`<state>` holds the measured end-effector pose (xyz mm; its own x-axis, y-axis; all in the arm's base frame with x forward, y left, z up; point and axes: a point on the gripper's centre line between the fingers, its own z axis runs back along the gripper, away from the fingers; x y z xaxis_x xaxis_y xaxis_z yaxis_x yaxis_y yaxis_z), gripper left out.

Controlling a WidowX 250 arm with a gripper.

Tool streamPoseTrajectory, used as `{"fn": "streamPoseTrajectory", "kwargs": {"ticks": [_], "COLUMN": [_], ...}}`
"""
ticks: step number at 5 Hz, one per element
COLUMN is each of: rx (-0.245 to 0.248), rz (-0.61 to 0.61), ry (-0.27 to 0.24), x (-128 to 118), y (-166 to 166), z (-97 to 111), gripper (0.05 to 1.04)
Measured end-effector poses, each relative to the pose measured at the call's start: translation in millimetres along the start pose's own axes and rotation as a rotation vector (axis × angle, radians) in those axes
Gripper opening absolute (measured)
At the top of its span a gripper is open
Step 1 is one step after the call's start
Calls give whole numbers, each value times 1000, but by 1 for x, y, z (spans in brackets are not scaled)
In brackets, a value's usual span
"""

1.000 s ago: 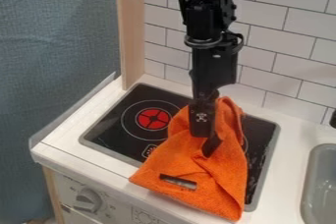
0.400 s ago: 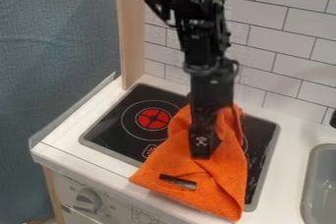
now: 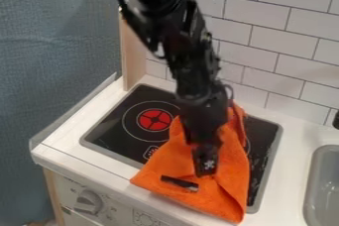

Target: Unfold the cloth from left to right

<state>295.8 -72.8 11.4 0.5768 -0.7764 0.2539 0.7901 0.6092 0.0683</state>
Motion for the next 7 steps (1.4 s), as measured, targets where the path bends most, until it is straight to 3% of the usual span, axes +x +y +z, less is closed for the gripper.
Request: {"fn": "streamPoseTrajectory", "kwargs": {"ticks": [1,3,4,5,6,7], "rx": [35,27,34,75,70,63], "rz": [91,133,124,139,116,115], "ry": [-63,-197,-202,-140,-86,-76], "x": [14,44,52,51,45,45], "y": [-2,6,14,28,30,32], "z": [2,11,3,-6,-21,-26], "gripper": [999,999,999,999,937,628]}}
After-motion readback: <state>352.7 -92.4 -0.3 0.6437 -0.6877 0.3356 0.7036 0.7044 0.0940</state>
